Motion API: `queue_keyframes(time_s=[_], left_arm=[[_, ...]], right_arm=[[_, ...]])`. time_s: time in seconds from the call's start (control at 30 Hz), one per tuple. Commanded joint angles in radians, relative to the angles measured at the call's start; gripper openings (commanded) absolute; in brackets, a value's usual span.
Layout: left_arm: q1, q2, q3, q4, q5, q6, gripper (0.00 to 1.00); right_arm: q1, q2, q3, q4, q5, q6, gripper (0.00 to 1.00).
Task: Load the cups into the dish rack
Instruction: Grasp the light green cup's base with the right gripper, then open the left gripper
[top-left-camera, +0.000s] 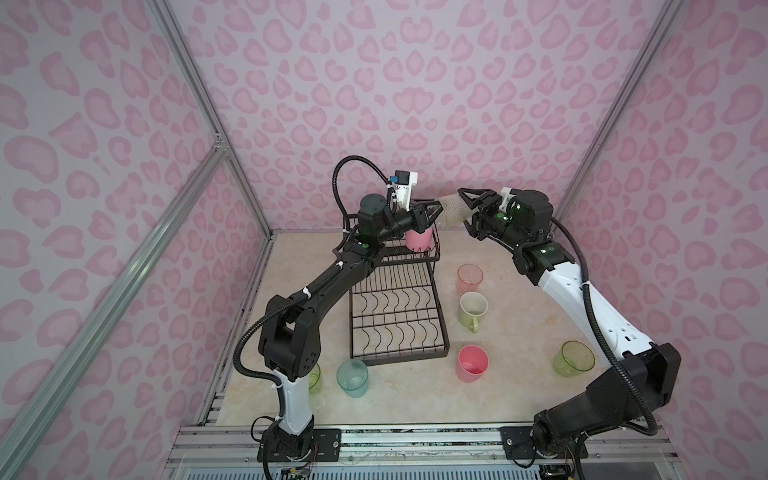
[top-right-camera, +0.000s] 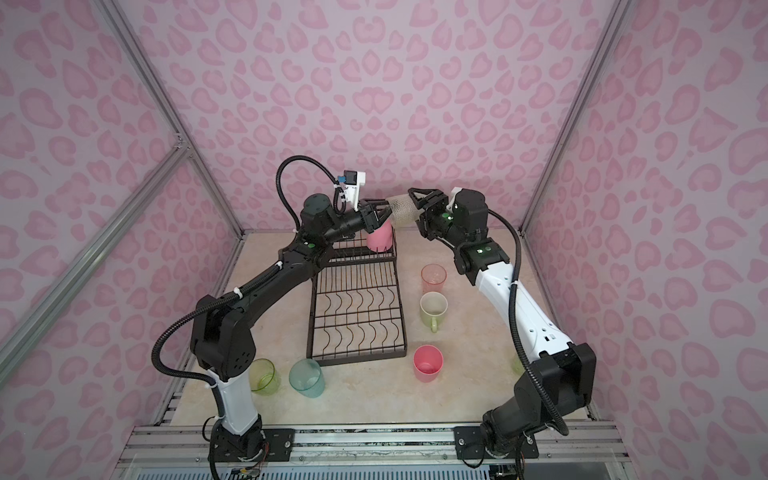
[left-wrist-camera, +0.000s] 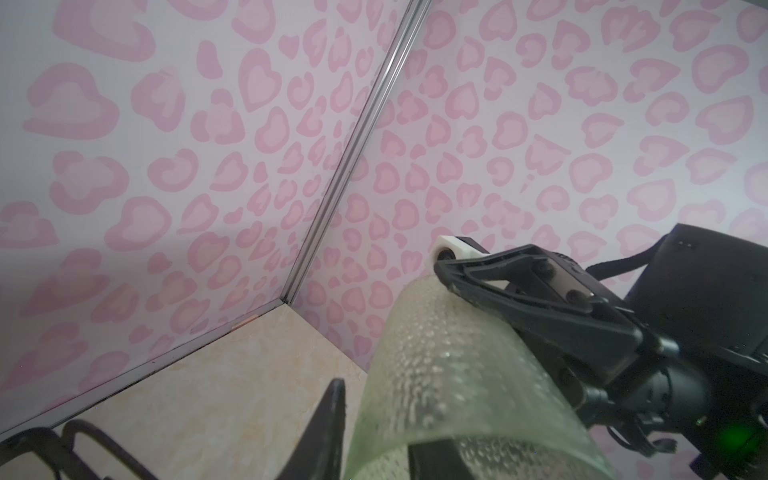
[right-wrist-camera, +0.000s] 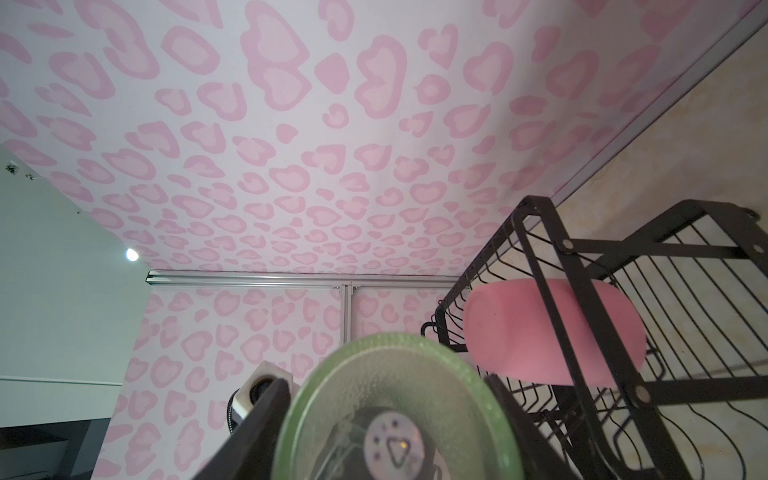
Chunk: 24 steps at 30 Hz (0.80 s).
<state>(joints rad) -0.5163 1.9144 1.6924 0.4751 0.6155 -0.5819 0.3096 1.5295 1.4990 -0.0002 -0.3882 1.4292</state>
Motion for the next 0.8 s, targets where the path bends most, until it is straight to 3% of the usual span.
queue_keyframes(time_s=[0.0, 0.17, 0.37, 0.77], left_arm=[[0.002, -0.015, 0.003, 0.001, -0.022, 0.022, 0.38], [0.027, -0.071, -0.018, -0.129, -0.134, 0.000, 0.66], [0.075, -0.169, -0.066, -0.245, -0.193, -0.012, 0.83], [0.194, -0.334, -0.189, -0.419, -0.268, -0.014, 0.92]], right_arm=[[0.000, -0.010, -0.005, 0.040, 0.048, -0.046, 0.55], [0.000, -0.014, -0.047, 0.054, 0.095, -0.101, 0.56], [0.008, -0.015, -0.060, 0.058, 0.165, -0.216, 0.56], [0.154, 0.000, 0.062, -0.037, 0.422, -0.595, 0.57]])
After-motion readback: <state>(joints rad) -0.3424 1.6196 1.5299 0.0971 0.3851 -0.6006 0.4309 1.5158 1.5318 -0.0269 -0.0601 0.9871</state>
